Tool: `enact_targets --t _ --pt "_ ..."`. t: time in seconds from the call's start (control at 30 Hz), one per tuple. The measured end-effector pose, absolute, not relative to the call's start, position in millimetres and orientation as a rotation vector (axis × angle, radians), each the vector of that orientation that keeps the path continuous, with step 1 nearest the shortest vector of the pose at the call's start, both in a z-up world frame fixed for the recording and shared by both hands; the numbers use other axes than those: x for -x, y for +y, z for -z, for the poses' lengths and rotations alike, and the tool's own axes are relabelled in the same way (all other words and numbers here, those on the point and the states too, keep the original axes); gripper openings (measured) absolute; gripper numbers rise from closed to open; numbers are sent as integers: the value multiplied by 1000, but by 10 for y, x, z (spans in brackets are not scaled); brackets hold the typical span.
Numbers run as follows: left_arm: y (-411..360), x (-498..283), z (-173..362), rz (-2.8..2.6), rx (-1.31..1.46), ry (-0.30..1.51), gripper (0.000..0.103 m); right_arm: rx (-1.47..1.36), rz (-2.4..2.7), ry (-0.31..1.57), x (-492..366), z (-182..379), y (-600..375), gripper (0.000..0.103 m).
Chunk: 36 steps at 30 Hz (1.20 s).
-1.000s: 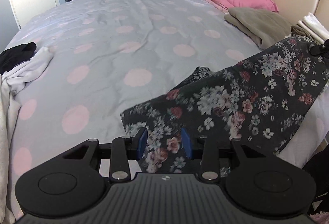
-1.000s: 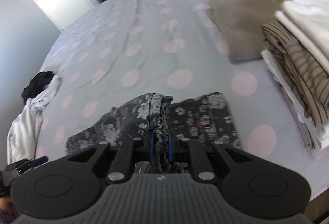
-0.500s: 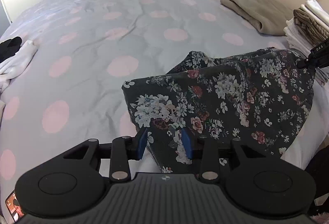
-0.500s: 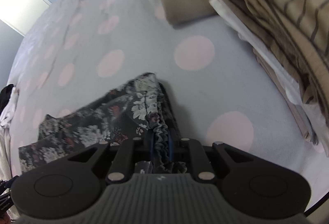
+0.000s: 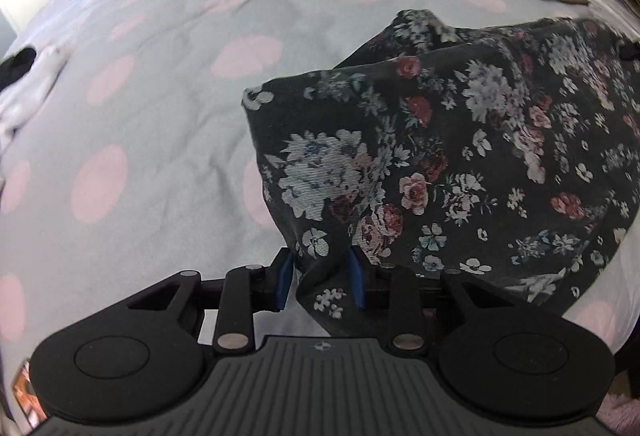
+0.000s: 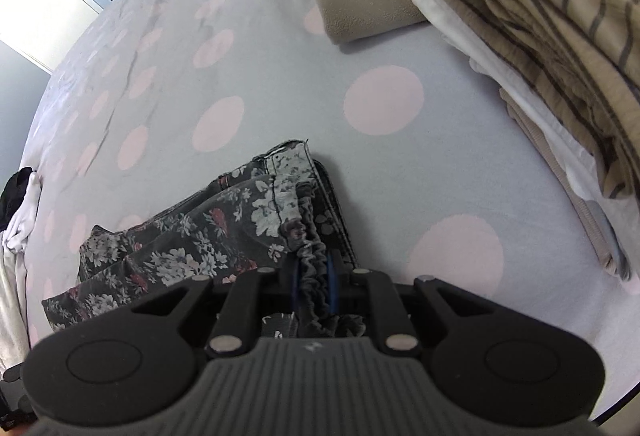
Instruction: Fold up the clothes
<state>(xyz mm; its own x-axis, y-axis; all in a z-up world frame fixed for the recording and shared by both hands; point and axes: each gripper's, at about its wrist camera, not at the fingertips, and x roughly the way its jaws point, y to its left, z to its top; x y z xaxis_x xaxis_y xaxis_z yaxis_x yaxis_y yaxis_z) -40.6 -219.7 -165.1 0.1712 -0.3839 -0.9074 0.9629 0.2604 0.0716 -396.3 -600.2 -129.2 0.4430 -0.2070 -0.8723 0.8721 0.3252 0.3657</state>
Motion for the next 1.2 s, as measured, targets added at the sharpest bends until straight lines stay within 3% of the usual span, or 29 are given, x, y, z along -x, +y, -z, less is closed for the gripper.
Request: enact_targets --t 0.27,0.4,0.57,0.6,0.67,0.73,0.83,0.93,1.2 --pt "-1994 382 1261 1135 -742 894 28 -888 860 843 3886 1208 -5897 22" --pt "-1896 458 1078 1162 -718 882 28 -695 938 818 3816 971 -5670 39" --pt "-1705 684 931 1204 -728 832 35 -547 922 735 3657 656 -5278 42" --pt "-1656 731 917 1212 -729 824 41 -552 880 722 3603 638 -5168 42" --pt "-1560 816 903 1227 -729 808 43 -558 796 714 3475 637 -4917 40" --pt "-1487 906 900 1249 -731 799 43 -549 720 716 3337 675 -4634 24" --pt "-1429 1043 942 1283 -754 789 45 -548 626 745 3111 812 -4198 16" --pt "-1424 1183 1025 1293 -785 745 49 -530 550 789 2897 1000 -3778 15" --pt "-1470 1417 1298 1277 -886 655 46 -460 377 903 2604 1462 -3049 14"
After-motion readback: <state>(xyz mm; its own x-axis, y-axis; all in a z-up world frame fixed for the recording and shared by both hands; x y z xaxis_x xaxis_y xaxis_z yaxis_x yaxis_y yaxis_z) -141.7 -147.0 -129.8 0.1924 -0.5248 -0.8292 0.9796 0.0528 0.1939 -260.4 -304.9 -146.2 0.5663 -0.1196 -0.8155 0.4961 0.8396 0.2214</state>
